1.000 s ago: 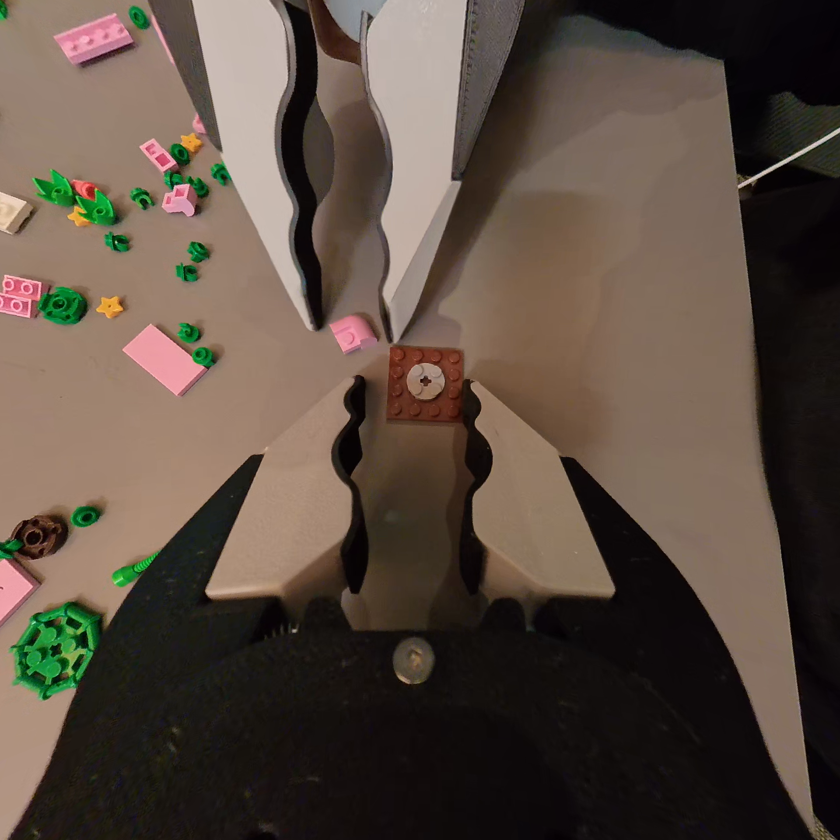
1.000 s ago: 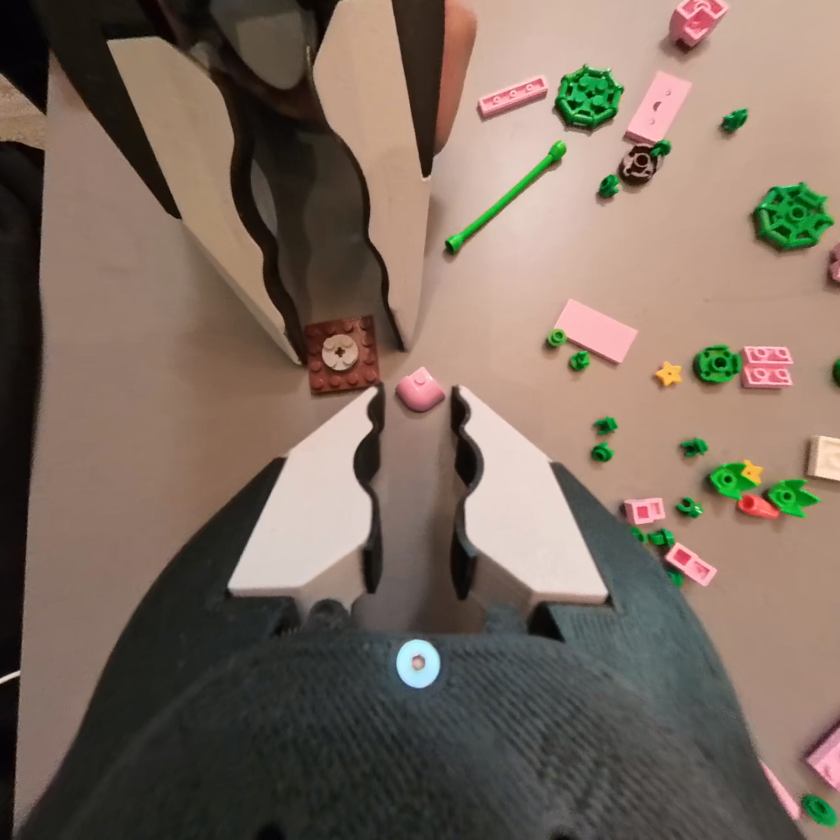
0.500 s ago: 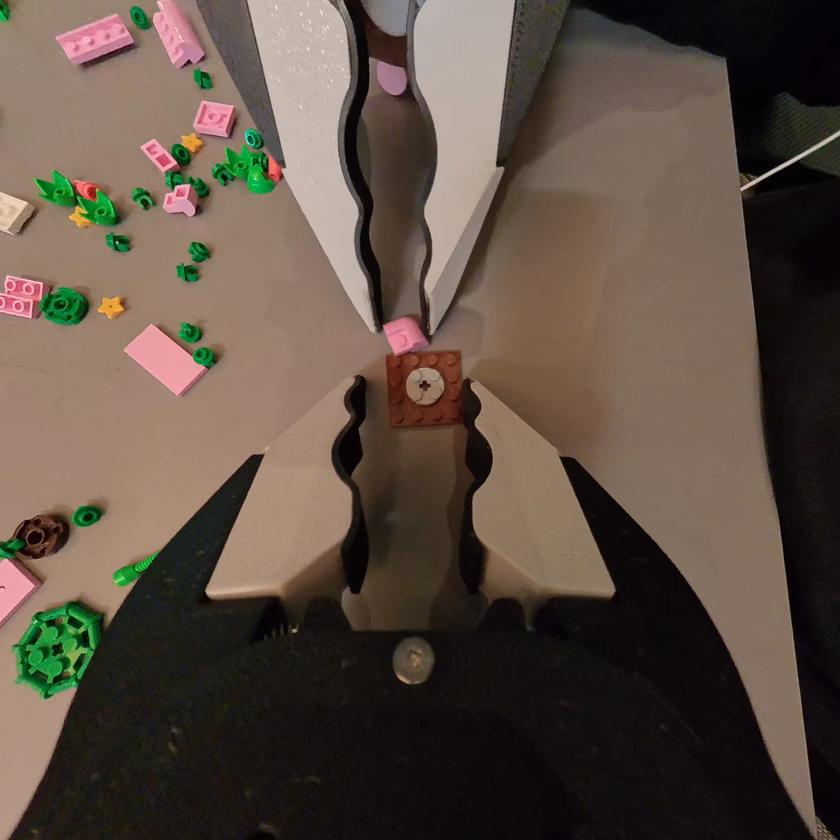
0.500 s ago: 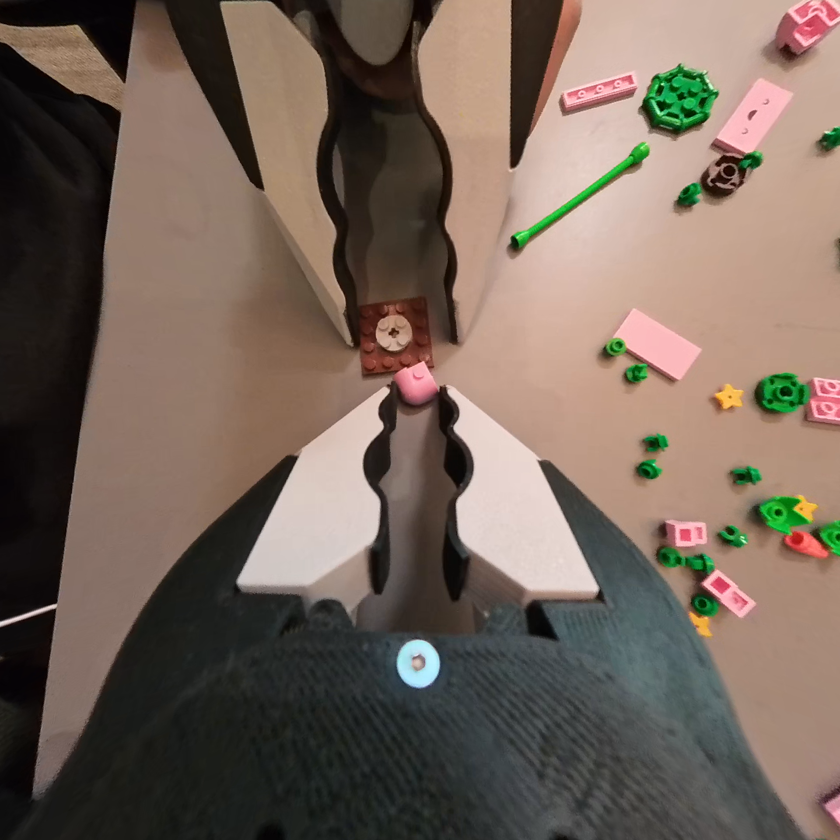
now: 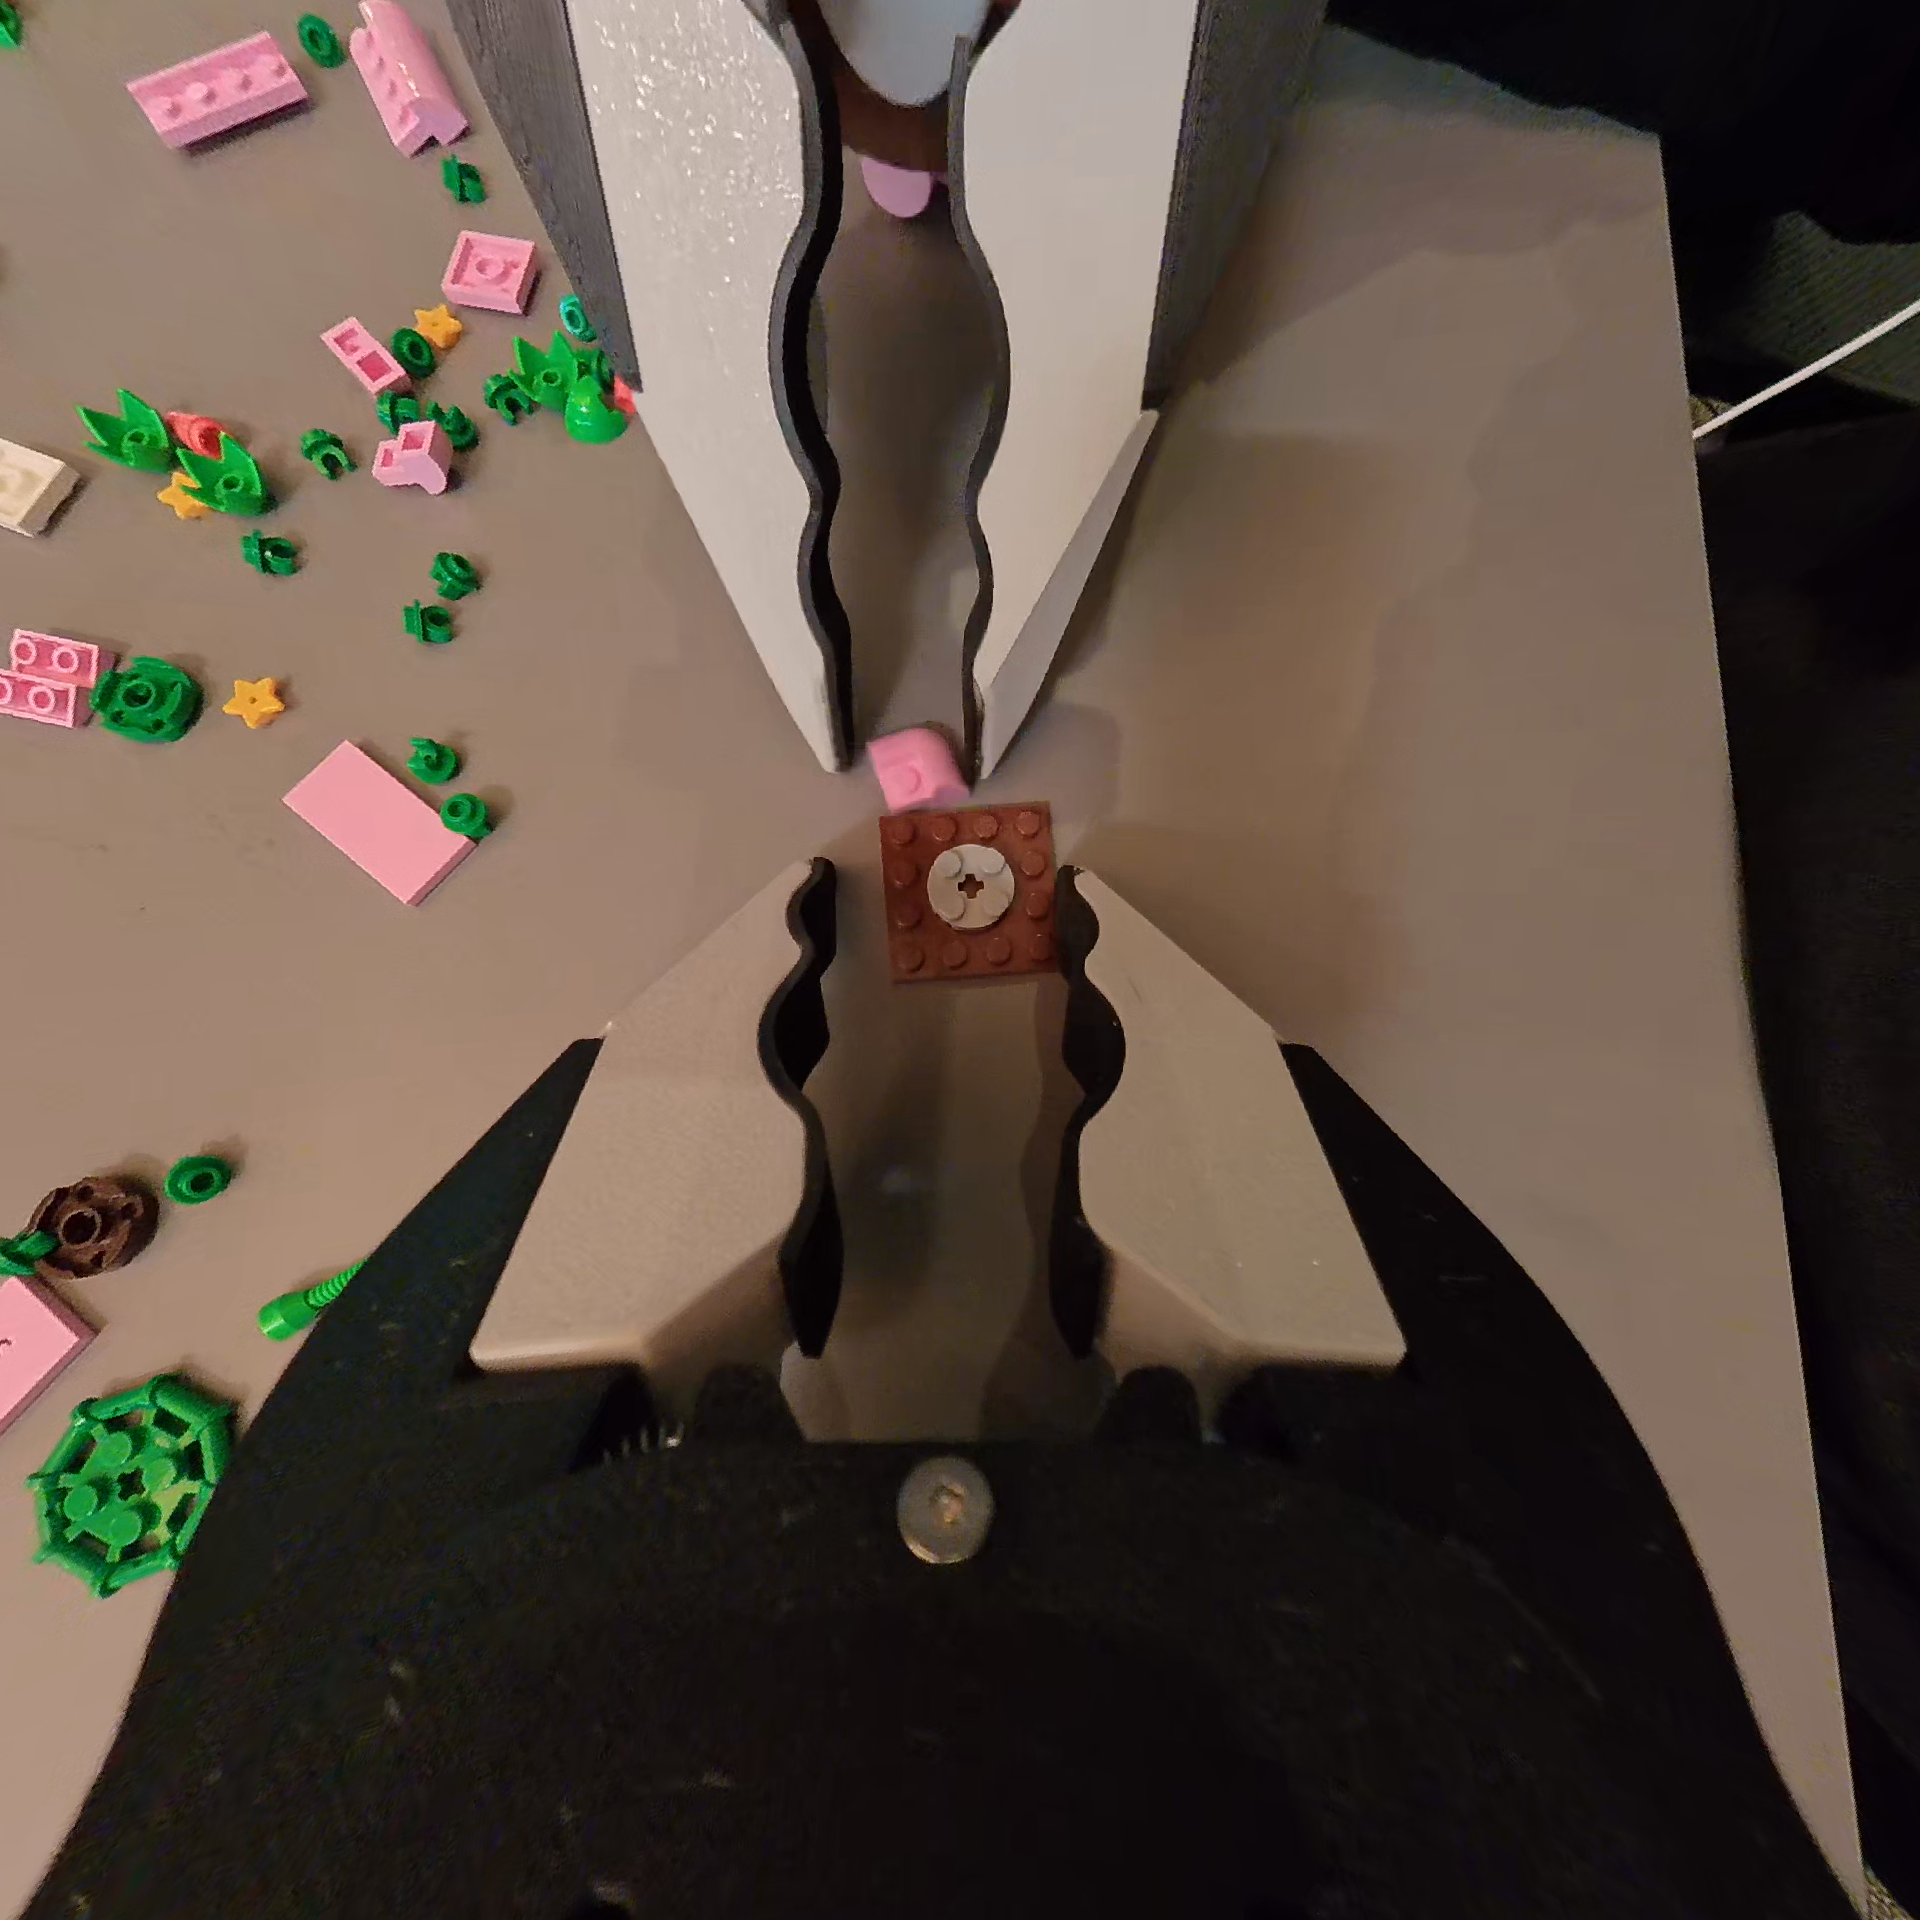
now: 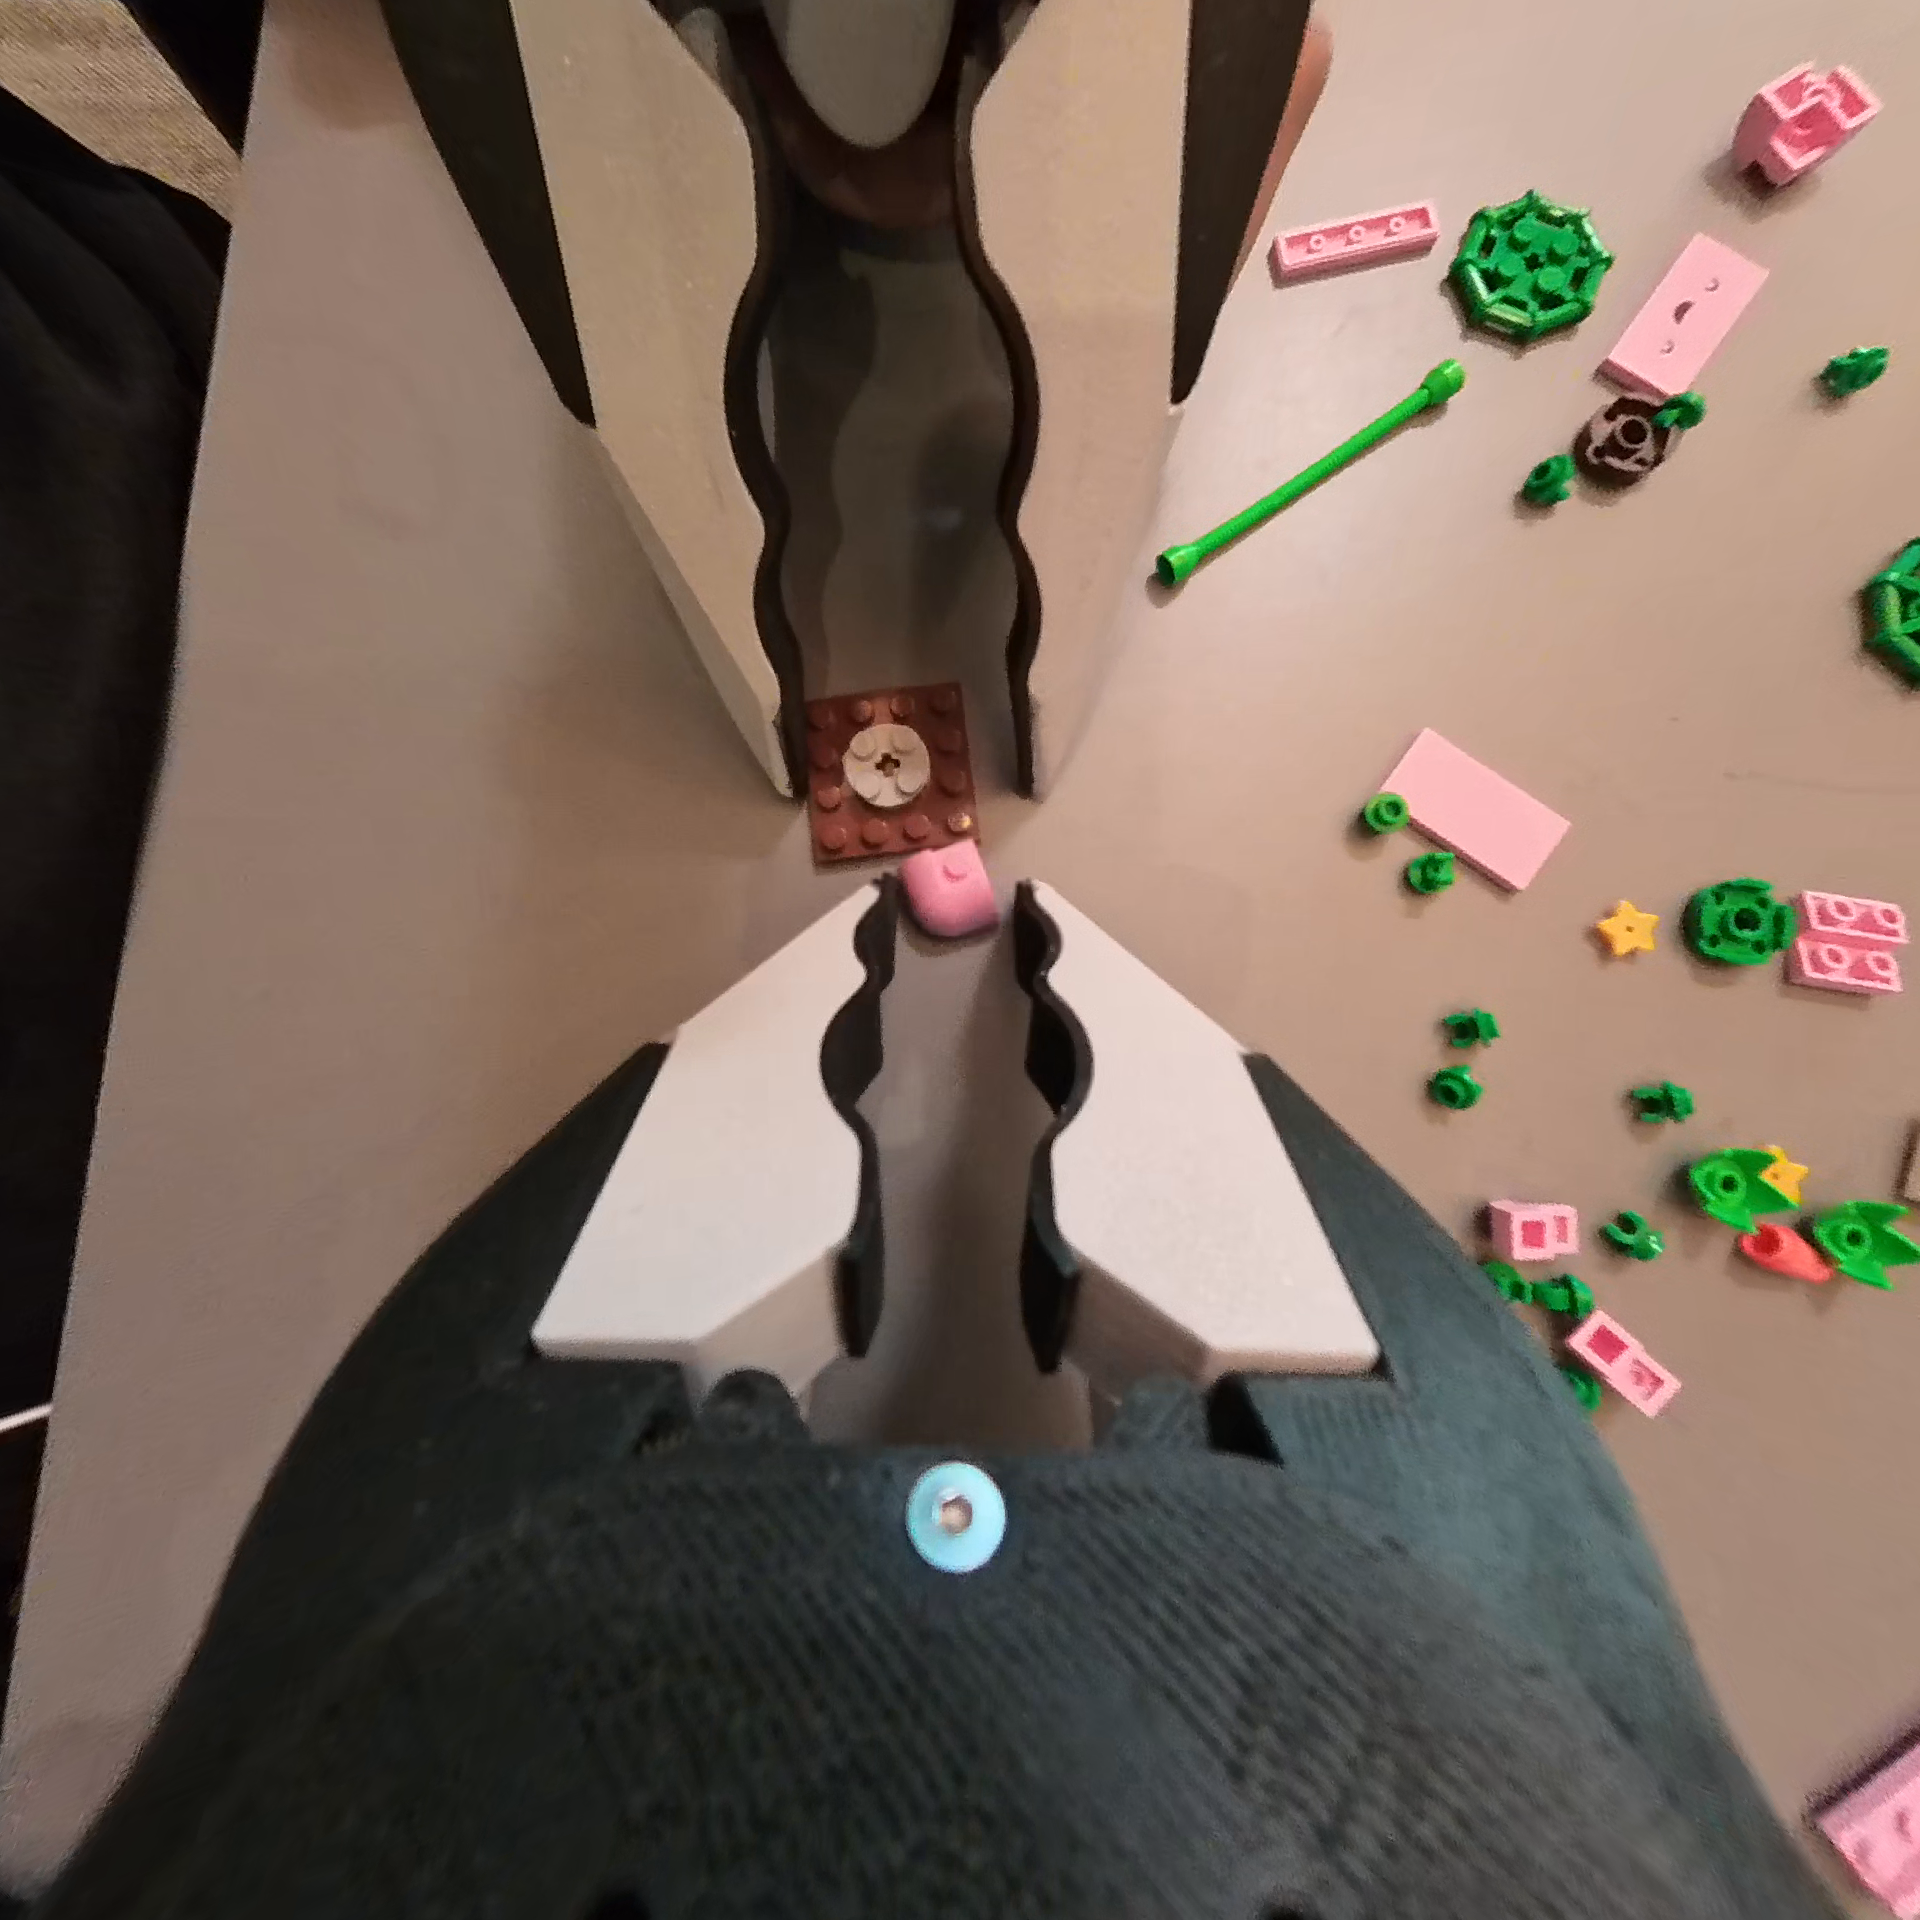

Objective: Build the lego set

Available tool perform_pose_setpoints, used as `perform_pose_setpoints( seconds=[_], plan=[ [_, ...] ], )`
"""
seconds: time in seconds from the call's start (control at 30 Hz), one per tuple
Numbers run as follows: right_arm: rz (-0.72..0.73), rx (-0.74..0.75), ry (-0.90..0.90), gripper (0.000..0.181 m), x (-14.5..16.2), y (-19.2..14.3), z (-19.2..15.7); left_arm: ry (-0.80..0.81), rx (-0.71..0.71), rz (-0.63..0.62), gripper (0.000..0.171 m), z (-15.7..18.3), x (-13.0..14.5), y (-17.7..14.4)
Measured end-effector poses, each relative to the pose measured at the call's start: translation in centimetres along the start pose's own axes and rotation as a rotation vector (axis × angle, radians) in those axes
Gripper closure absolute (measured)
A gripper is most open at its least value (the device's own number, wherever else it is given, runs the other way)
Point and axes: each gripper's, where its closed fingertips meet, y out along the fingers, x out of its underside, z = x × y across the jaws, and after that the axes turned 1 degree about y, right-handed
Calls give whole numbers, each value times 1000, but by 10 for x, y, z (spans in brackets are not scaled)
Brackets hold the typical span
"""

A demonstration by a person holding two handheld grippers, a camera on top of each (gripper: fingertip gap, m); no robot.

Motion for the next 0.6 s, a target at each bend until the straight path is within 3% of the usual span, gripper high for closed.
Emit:
perform_pose_setpoints(
  seconds=[0.6],
  plan=[
    [-4, 102, 66, 165, 6, -8, 24, 0, 0, 0, 132, 0, 0, 0]
  ],
)
